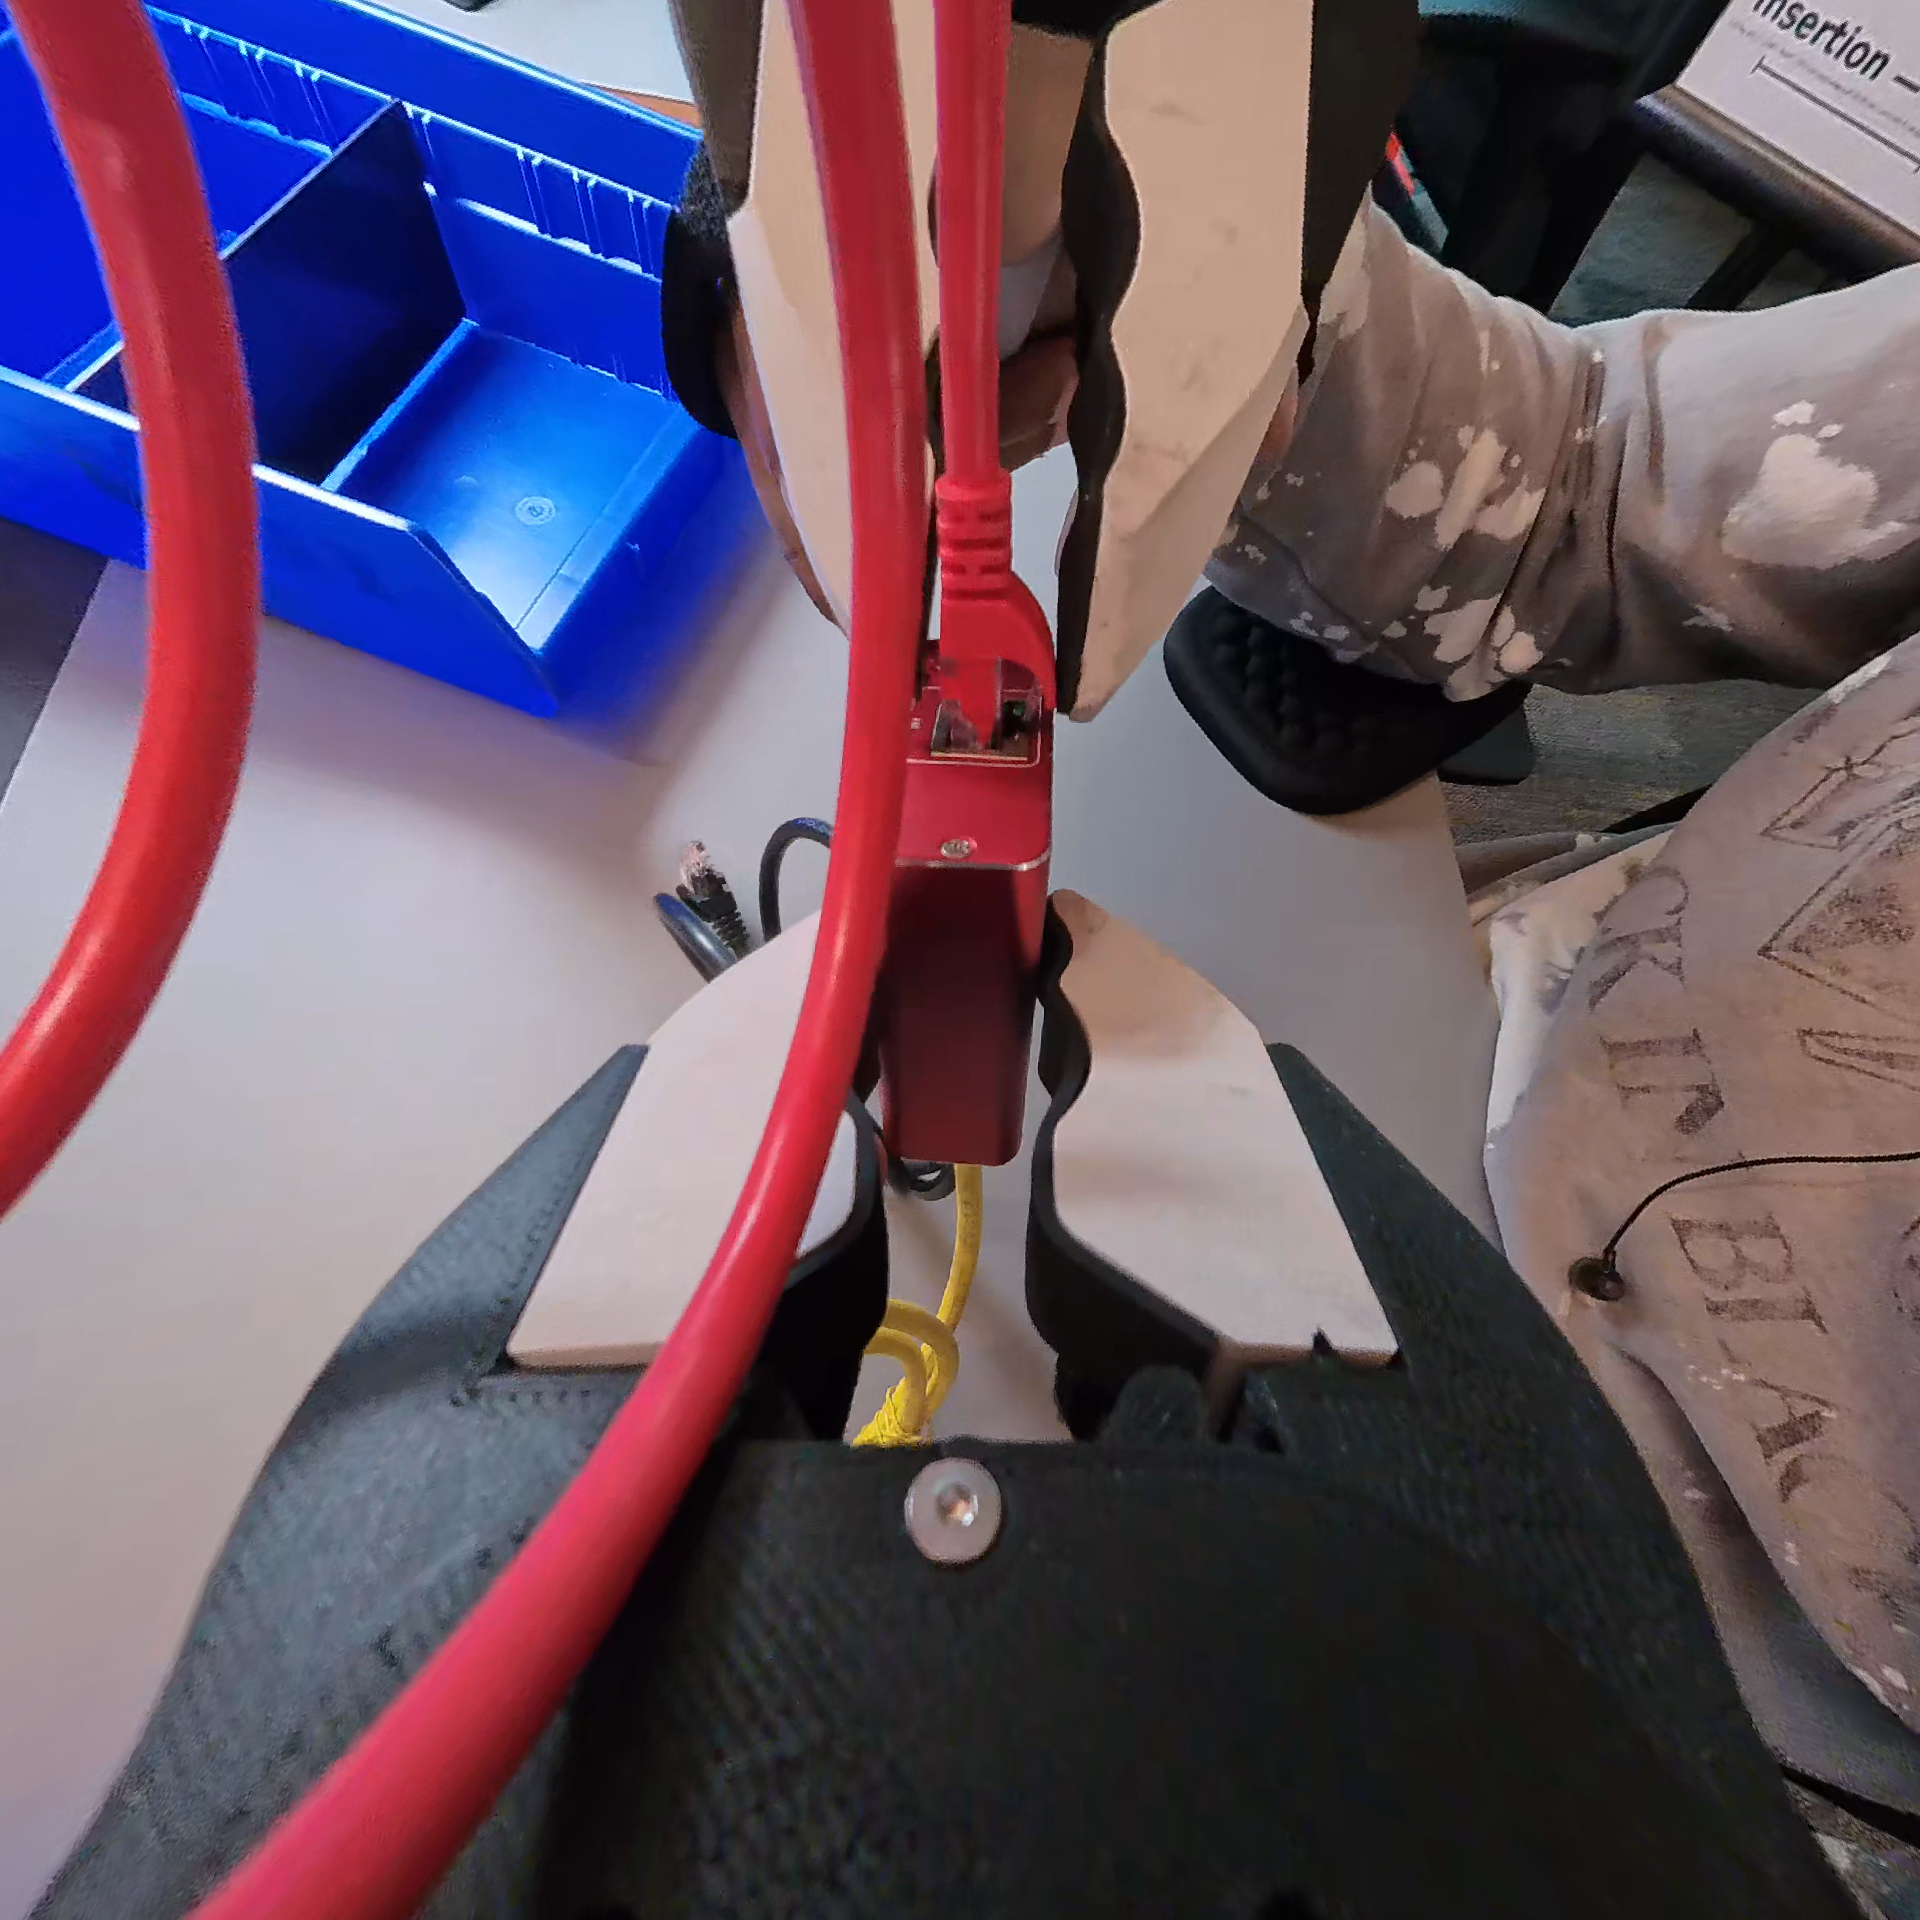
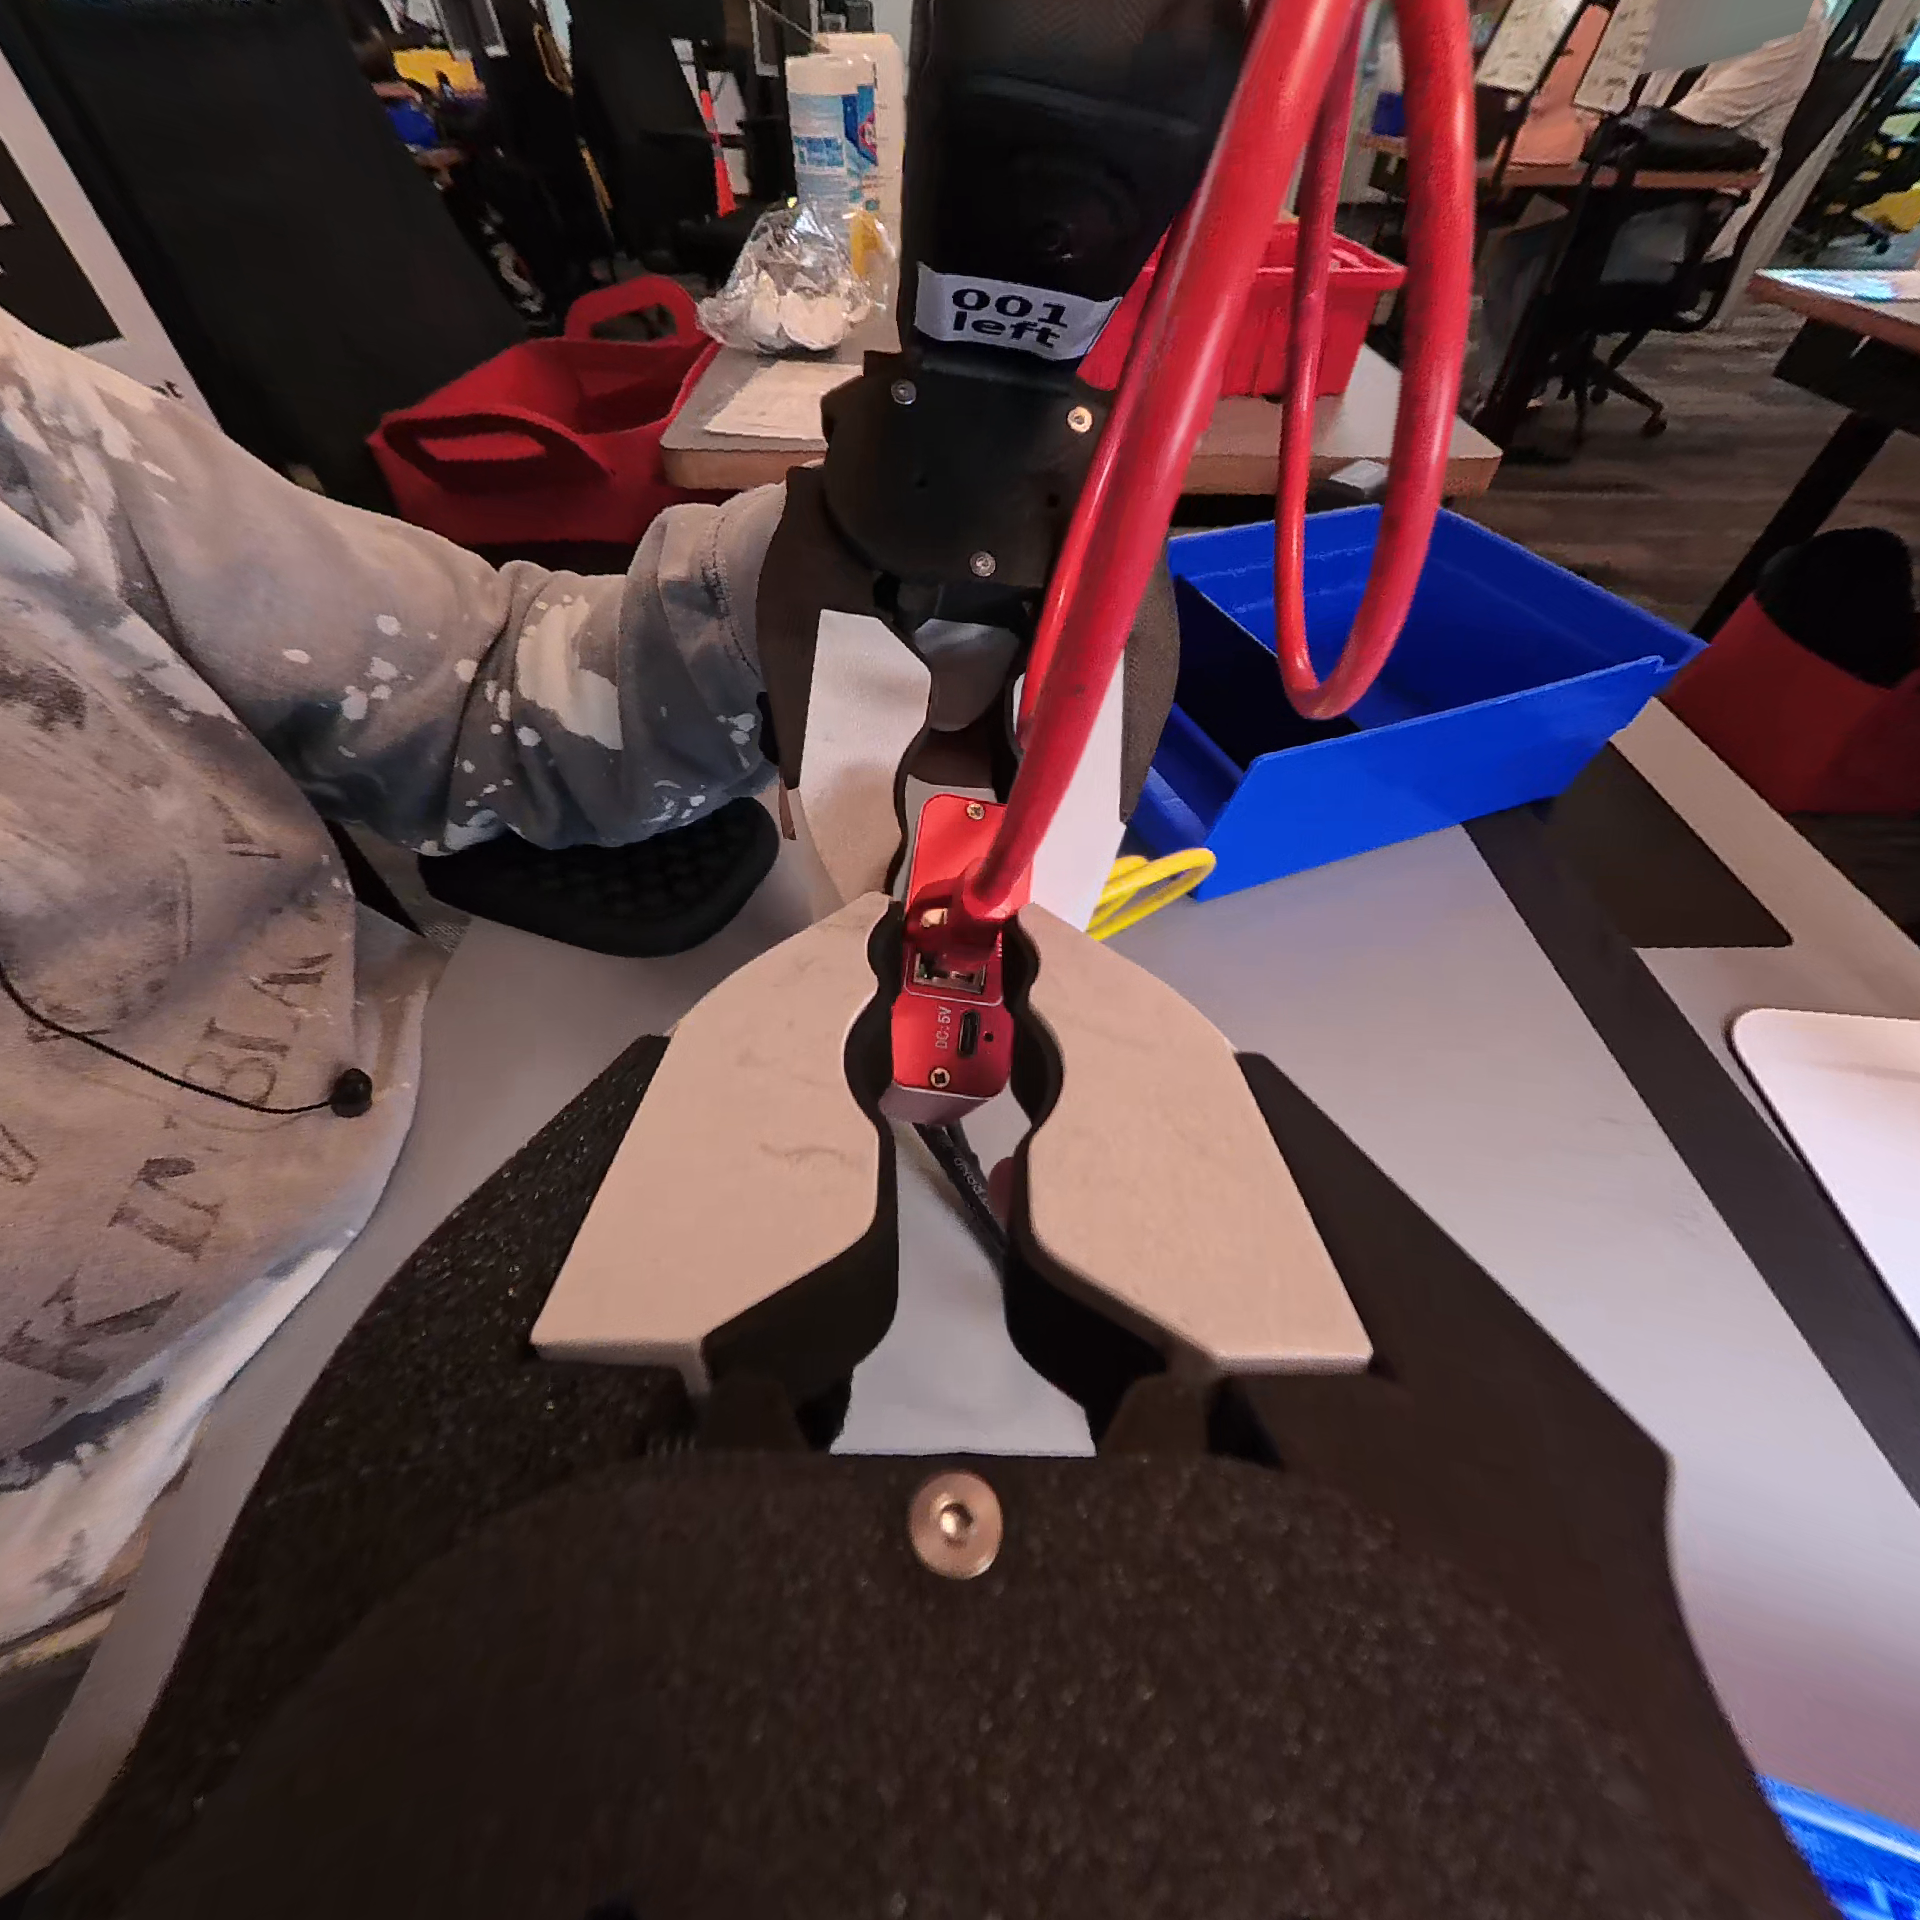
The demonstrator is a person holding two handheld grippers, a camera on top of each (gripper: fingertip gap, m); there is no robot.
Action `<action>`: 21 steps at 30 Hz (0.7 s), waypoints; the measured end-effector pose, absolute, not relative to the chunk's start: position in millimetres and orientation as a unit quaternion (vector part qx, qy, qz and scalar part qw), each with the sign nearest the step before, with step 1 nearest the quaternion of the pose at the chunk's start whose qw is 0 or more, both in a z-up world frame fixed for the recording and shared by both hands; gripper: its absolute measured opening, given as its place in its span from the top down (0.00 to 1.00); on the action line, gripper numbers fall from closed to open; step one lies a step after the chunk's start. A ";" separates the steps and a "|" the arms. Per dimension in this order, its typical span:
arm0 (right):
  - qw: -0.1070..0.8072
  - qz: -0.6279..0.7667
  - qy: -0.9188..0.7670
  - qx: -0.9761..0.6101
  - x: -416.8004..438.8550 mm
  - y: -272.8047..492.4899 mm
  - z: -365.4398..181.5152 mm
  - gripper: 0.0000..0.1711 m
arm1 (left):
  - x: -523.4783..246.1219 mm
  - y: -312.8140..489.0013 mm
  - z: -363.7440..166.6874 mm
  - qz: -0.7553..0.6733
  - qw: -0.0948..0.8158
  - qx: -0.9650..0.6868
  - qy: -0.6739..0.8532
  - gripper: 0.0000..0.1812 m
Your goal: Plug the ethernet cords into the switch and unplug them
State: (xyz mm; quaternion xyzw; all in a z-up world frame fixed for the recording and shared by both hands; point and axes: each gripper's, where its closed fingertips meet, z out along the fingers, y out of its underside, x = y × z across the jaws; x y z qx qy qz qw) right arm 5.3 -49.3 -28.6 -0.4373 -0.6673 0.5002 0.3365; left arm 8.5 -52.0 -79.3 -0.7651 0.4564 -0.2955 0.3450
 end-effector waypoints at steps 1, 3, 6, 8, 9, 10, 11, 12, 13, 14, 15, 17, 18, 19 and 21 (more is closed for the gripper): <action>0.335 0.504 -0.666 -0.435 5.2 -49.9 -28.0 0.90 | 8.2 -52.2 -79.0 -0.292 0.346 -0.765 0.458 0.85; 0.338 0.506 -0.663 -0.435 4.3 -49.7 -25.7 0.91 | 7.3 -51.4 -76.8 -0.286 0.353 -0.765 0.457 0.85; 0.367 0.488 -0.661 -0.437 1.2 -45.5 -18.4 0.91 | 4.1 -48.0 -67.9 -0.281 0.376 -0.759 0.451 0.85; 0.386 0.464 -0.662 -0.443 0.0 -41.1 -16.0 0.91 | 0.4 -46.1 -62.1 -0.271 0.392 -0.757 0.448 0.85; 0.399 0.458 -0.660 -0.441 -0.6 -39.9 -13.3 0.91 | -1.1 -45.5 -58.5 -0.267 0.399 -0.757 0.444 0.85; 0.407 0.459 -0.656 -0.439 -1.2 -39.8 -9.8 0.91 | -2.1 -45.7 -54.2 -0.263 0.406 -0.756 0.441 0.85; 0.413 0.462 -0.652 -0.437 -1.6 -40.1 -6.4 0.91 | -3.1 -46.5 -49.8 -0.259 0.413 -0.754 0.440 0.85; 0.419 0.462 -0.650 -0.434 -1.9 -40.9 -3.5 0.91 | -4.5 -47.2 -45.8 -0.252 0.420 -0.753 0.440 0.85; 0.426 0.462 -0.649 -0.429 -2.2 -41.9 -1.3 0.91 | -5.9 -48.0 -42.8 -0.244 0.426 -0.751 0.441 0.85; 0.429 0.462 -0.649 -0.426 -2.6 -43.6 -0.3 0.92 | -7.2 -49.2 -40.9 -0.234 0.430 -0.750 0.445 0.85; 0.421 0.465 -0.654 -0.423 -2.3 -46.6 -1.4 0.92 | -8.2 -51.3 -40.6 -0.226 0.429 -0.748 0.453 0.85; 0.421 0.475 -0.656 -0.409 -1.6 -51.0 -0.5 0.92 | -8.7 -54.5 -40.4 -0.214 0.428 -0.746 0.463 0.85; 0.415 0.486 -0.656 -0.402 -0.8 -54.4 0.4 0.92 | -8.1 -56.9 -40.2 -0.213 0.425 -0.745 0.468 0.85; 0.406 0.493 -0.659 -0.398 -0.2 -57.5 0.1 0.92 | -7.6 -59.8 -40.7 -0.213 0.420 -0.744 0.475 0.85; 0.376 0.508 -0.668 -0.393 2.1 -65.3 -4.0 0.92 | -6.9 -66.1 -44.6 -0.213 0.404 -0.743 0.489 0.85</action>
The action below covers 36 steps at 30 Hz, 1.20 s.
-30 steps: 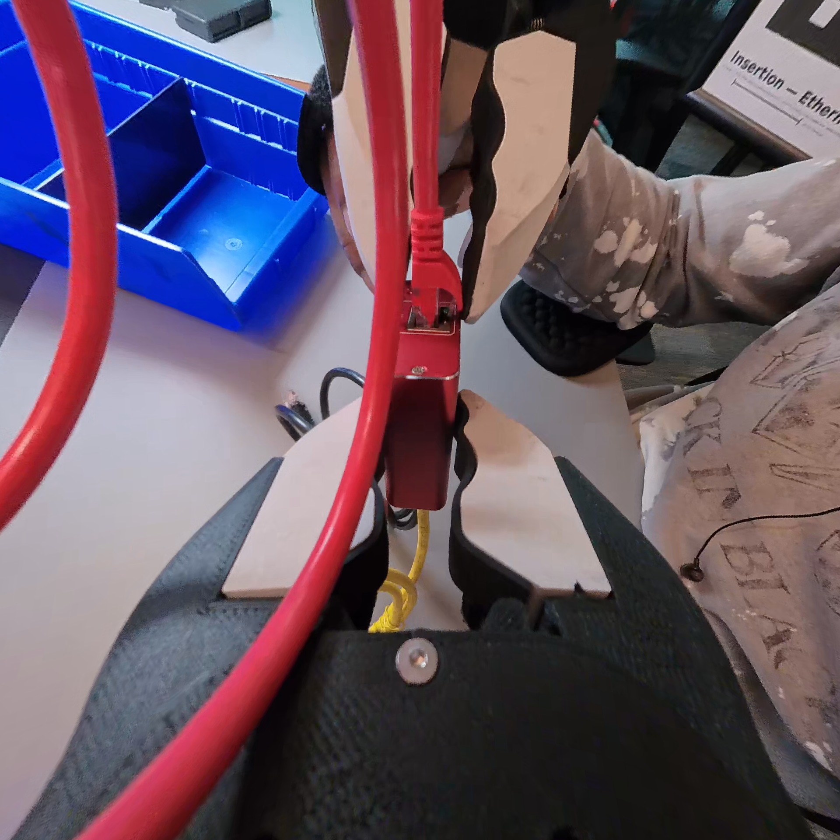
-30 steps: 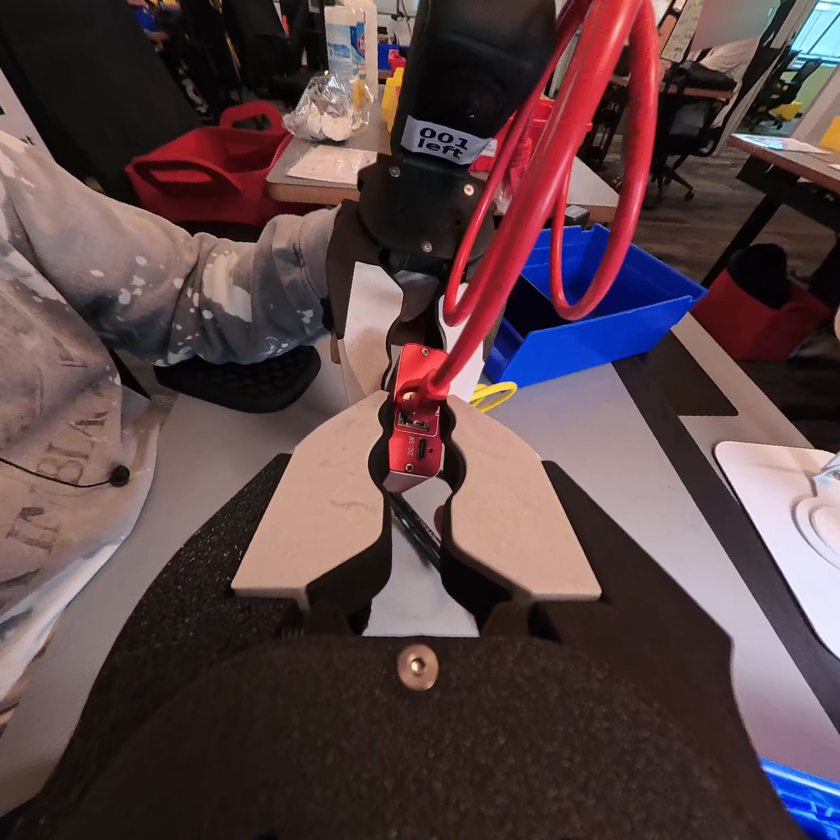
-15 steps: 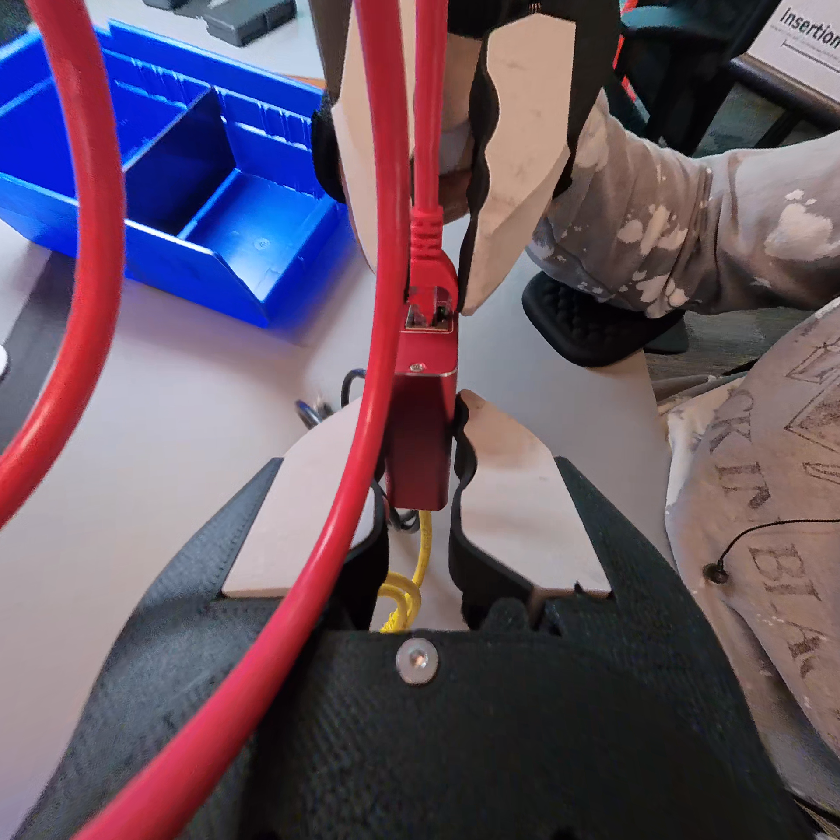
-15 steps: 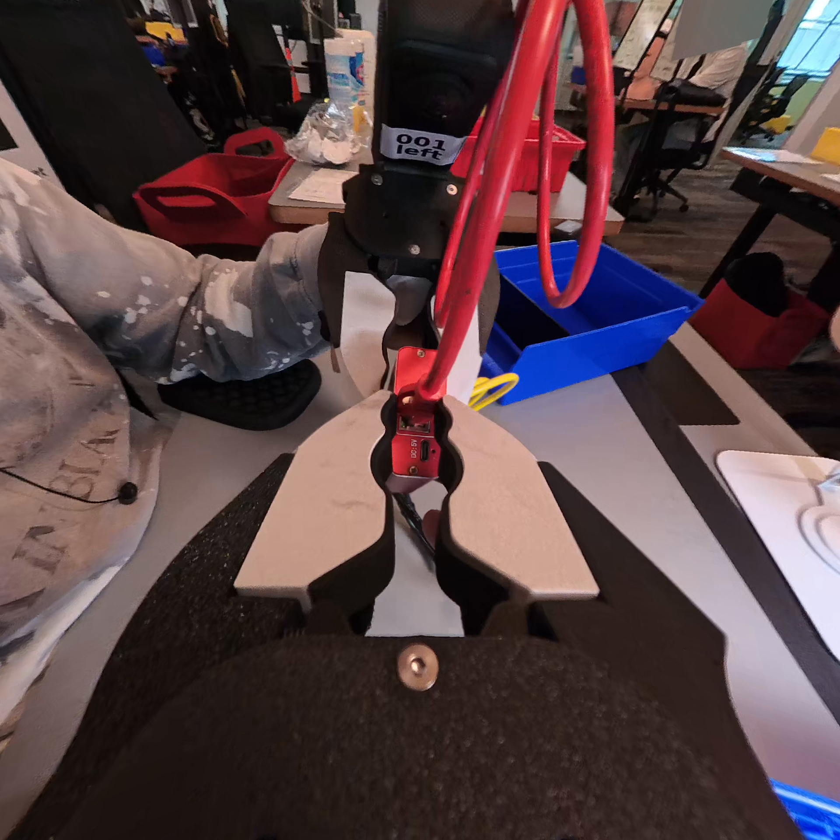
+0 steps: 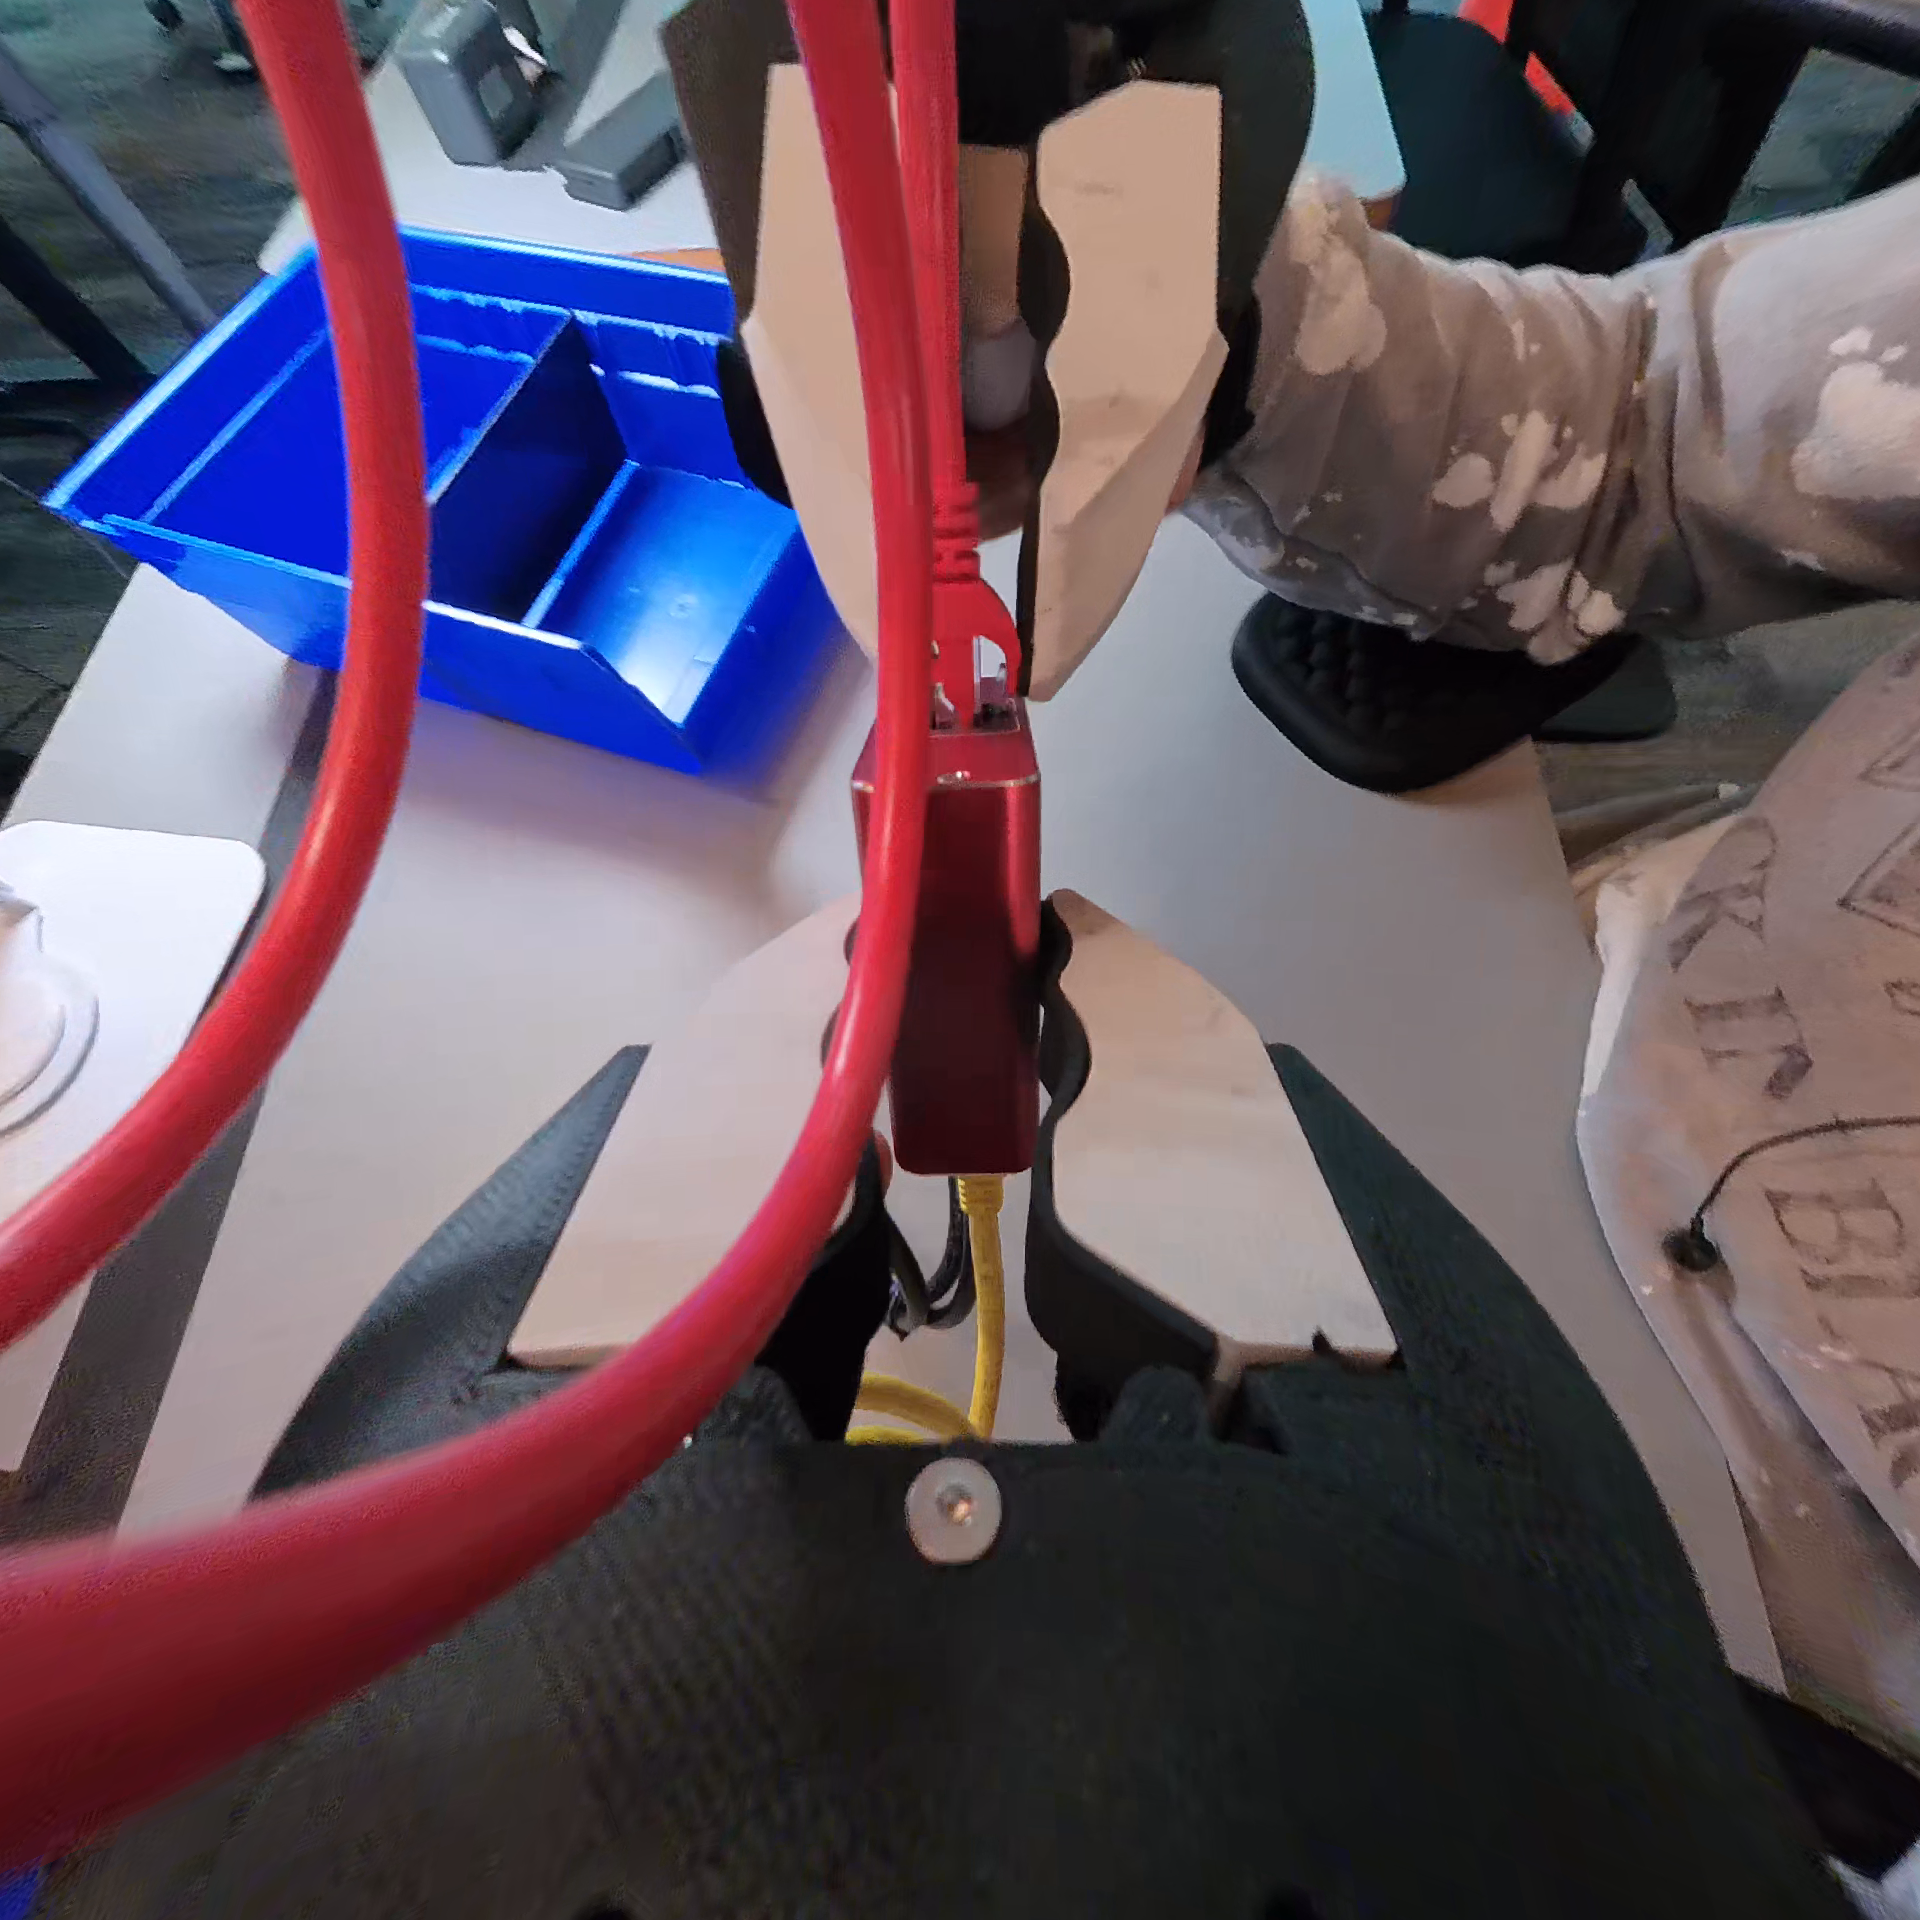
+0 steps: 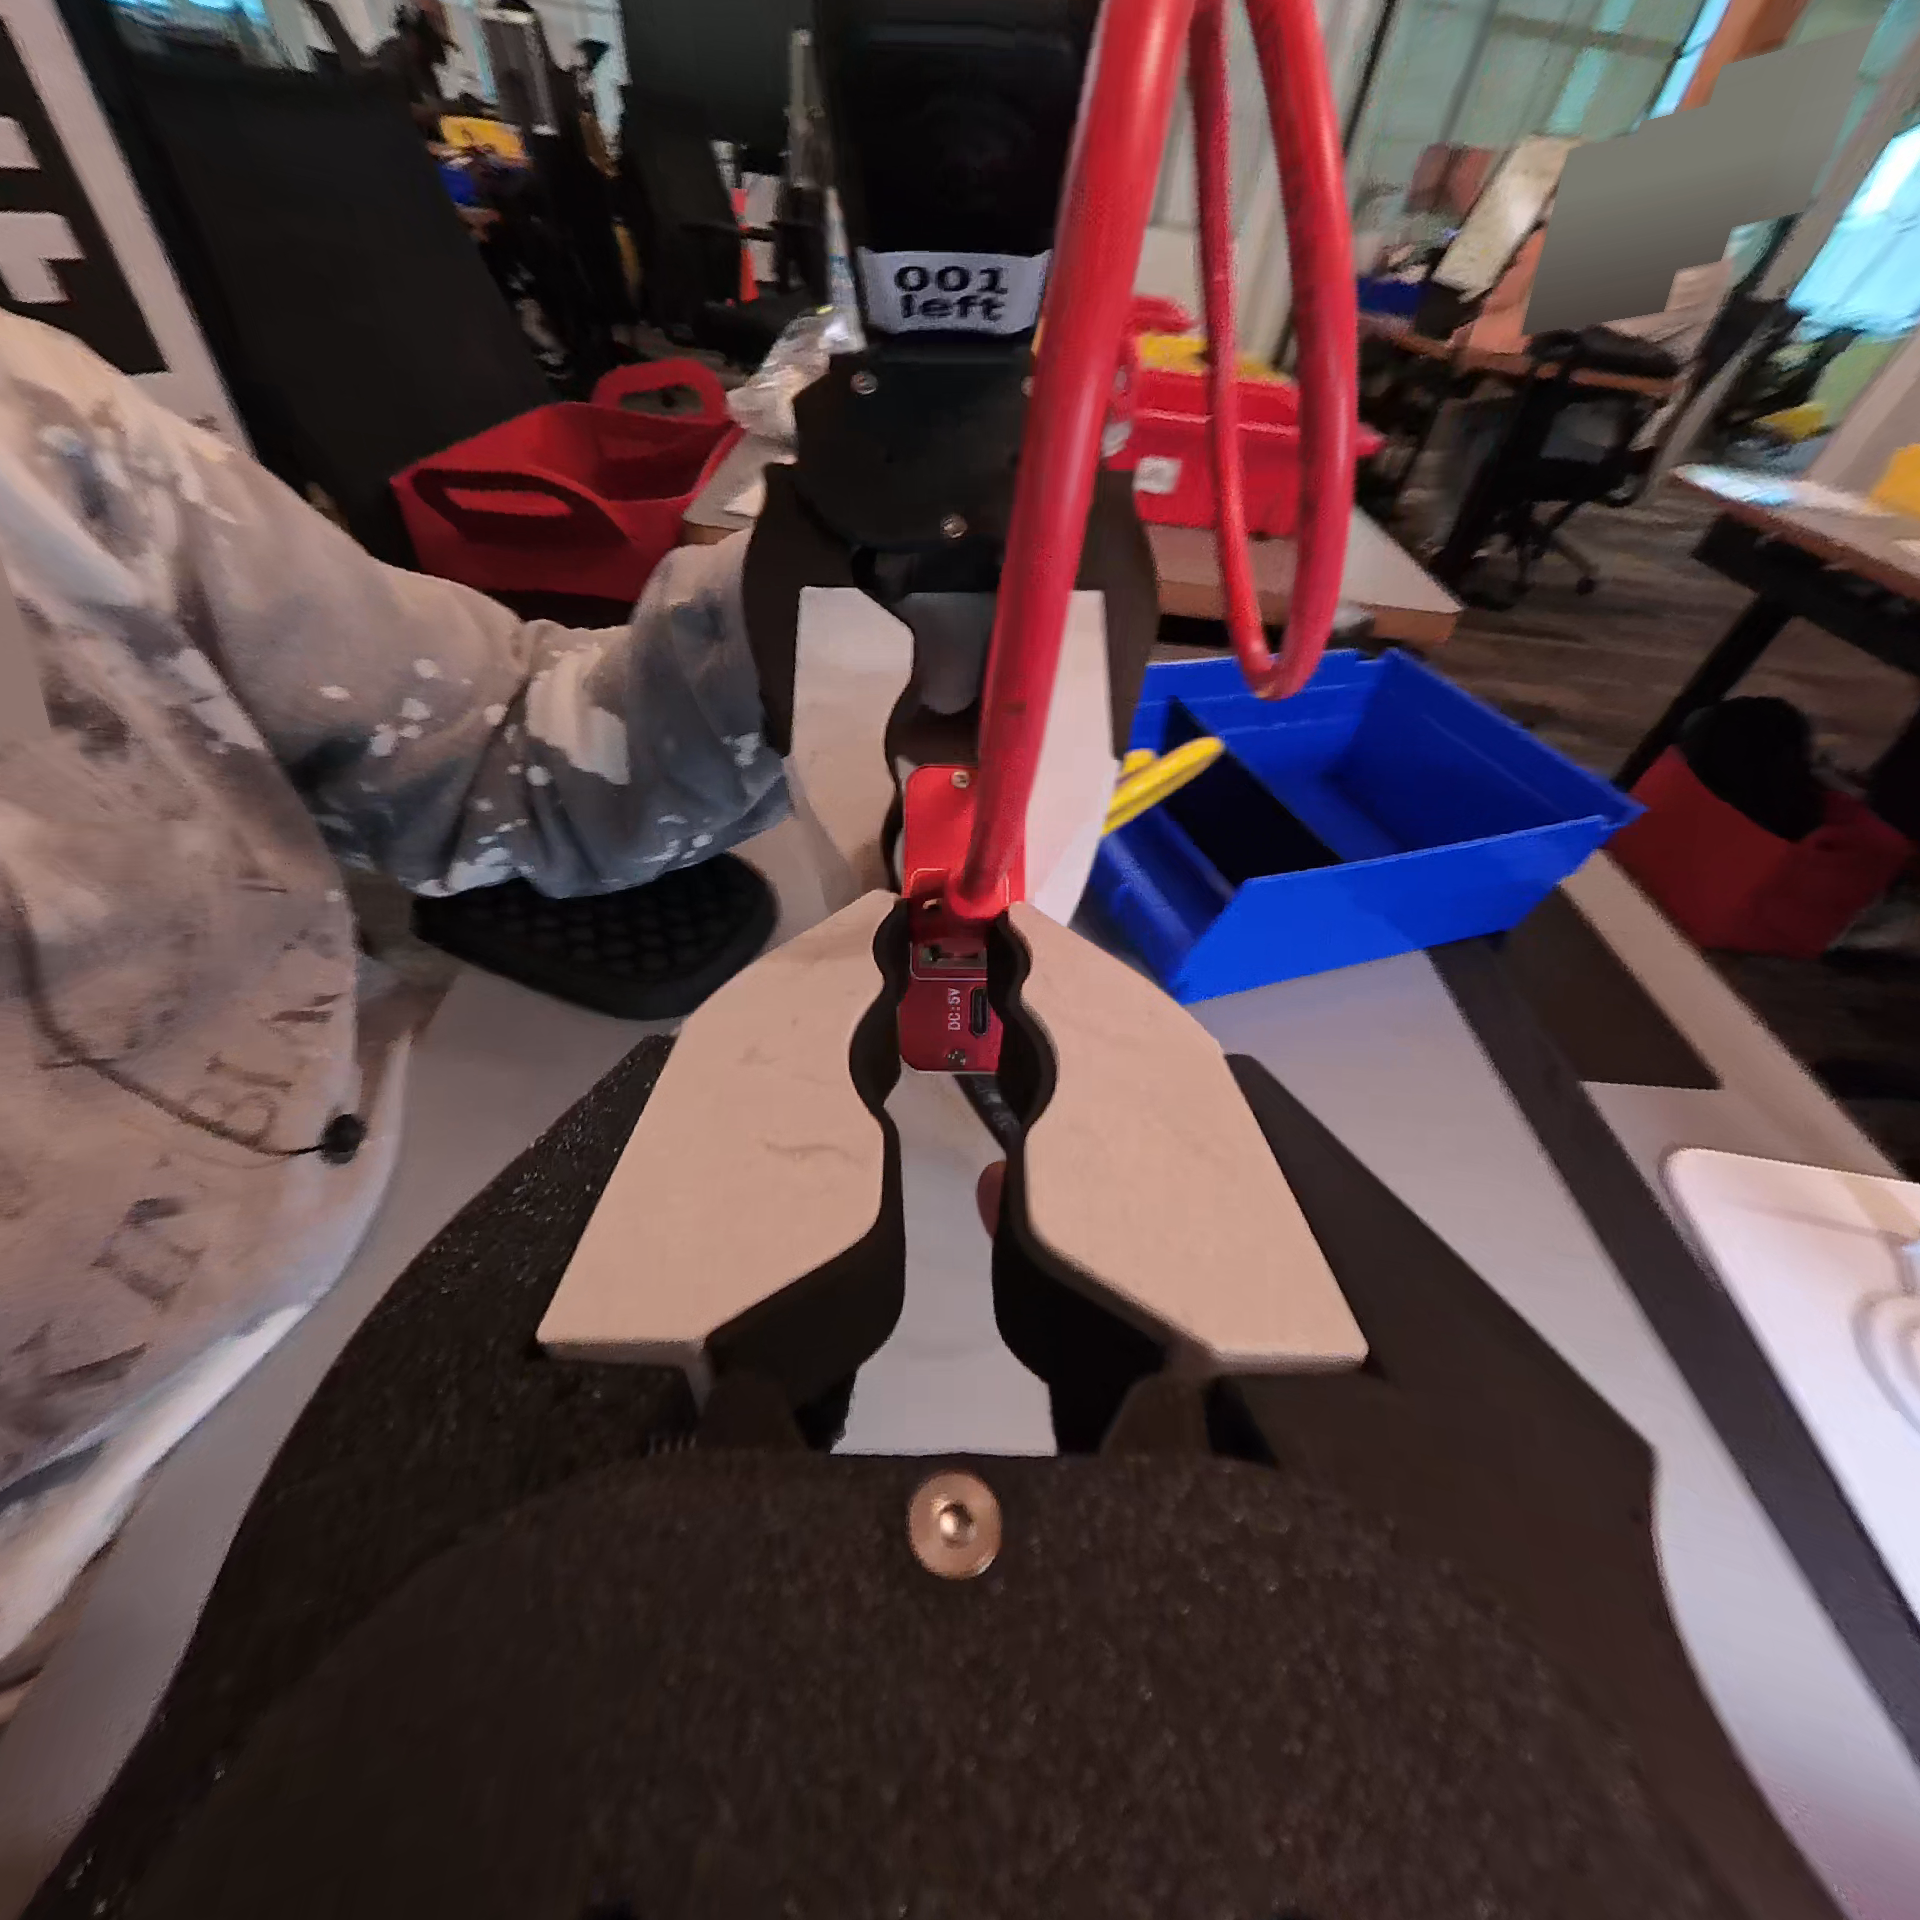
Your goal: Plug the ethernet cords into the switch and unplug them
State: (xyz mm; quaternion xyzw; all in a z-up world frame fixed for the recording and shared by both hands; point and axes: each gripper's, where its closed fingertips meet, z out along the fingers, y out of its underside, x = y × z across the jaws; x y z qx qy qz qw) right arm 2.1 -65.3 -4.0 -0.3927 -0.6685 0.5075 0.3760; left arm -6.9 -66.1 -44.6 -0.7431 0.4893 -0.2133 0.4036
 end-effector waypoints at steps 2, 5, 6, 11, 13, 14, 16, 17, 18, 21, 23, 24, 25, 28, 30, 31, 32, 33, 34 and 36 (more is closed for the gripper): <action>0.344 0.510 -0.683 -0.394 5.4 -69.9 -13.0 0.92 | -5.2 -70.3 -53.5 -0.207 0.382 -0.746 0.504 0.85; 0.343 0.496 -0.689 -0.402 6.0 -67.3 -18.4 0.92 | -3.4 -67.2 -62.2 -0.201 0.368 -0.756 0.502 0.85; 0.340 0.493 -0.692 -0.403 6.6 -67.7 -19.3 0.92 | -2.6 -67.1 -63.5 -0.206 0.366 -0.756 0.503 0.85; 0.351 0.479 -0.694 -0.407 3.0 -63.5 -22.0 0.92 | -3.0 -63.2 -70.2 -0.198 0.359 -0.763 0.499 0.85; 0.371 0.465 -0.690 -0.414 -1.2 -57.7 -21.9 0.93 | -6.6 -58.7 -69.8 -0.193 0.366 -0.767 0.491 0.85; 0.378 0.455 -0.689 -0.418 -3.4 -55.2 -23.1 0.93 | -9.1 -56.6 -70.5 -0.187 0.367 -0.769 0.489 0.85; 0.390 0.447 -0.684 -0.425 -7.3 -51.1 -24.0 0.93 | -13.3 -53.3 -71.1 -0.178 0.371 -0.772 0.485 0.85; 0.394 0.448 -0.680 -0.427 -8.5 -49.4 -23.6 0.93 | -14.7 -52.3 -70.5 -0.177 0.374 -0.773 0.482 0.85; 0.400 0.447 -0.677 -0.427 -9.4 -47.3 -23.1 0.93 | -15.6 -51.3 -69.9 -0.175 0.376 -0.774 0.479 0.85; 0.418 0.438 -0.672 -0.427 -10.9 -42.0 -22.1 0.92 | -18.3 -48.0 -67.3 -0.168 0.384 -0.776 0.471 0.85; 0.435 0.426 -0.669 -0.426 -11.9 -39.2 -19.8 0.92 | -20.3 -46.1 -64.0 -0.168 0.392 -0.777 0.463 0.85; 0.444 0.418 -0.668 -0.426 -12.5 -38.0 -18.4 0.92 | -21.4 -44.6 -62.2 -0.166 0.397 -0.778 0.459 0.85; 0.454 0.411 -0.666 -0.426 -12.9 -36.8 -16.5 0.92 | -22.2 -43.0 -60.3 -0.165 0.403 -0.777 0.454 0.85; 0.478 0.394 -0.656 -0.431 -13.5 -33.8 -9.7 0.92 | -23.6 -37.1 -53.7 -0.158 0.426 -0.772 0.444 0.85; 0.487 0.392 -0.649 -0.434 -12.7 -32.7 -4.5 0.92 | -23.2 -32.3 -49.5 -0.146 0.447 -0.763 0.444 0.85; 0.493 0.390 -0.645 -0.434 -11.6 -32.1 -1.3 0.92 | -21.9 -30.1 -47.4 -0.142 0.458 -0.758 0.442 0.85; 0.497 0.389 -0.644 -0.432 -9.6 -32.6 2.0 0.92 | -21.8 -28.6 -48.9 -0.134 0.457 -0.759 0.444 0.85; 0.527 0.394 -0.621 -0.426 -3.4 -28.4 17.6 0.93 | -27.3 -25.2 -57.9 -0.109 0.441 -0.771 0.446 0.85; 0.542 0.406 -0.604 -0.420 9.5 -26.1 36.5 0.93 | -36.2 -18.8 -71.4 -0.076 0.424 -0.784 0.448 0.85; 0.577 0.353 -0.613 -0.410 35.1 -22.8 52.6 0.92 | -36.1 -10.9 -76.5 -0.089 0.437 -0.781 0.438 0.85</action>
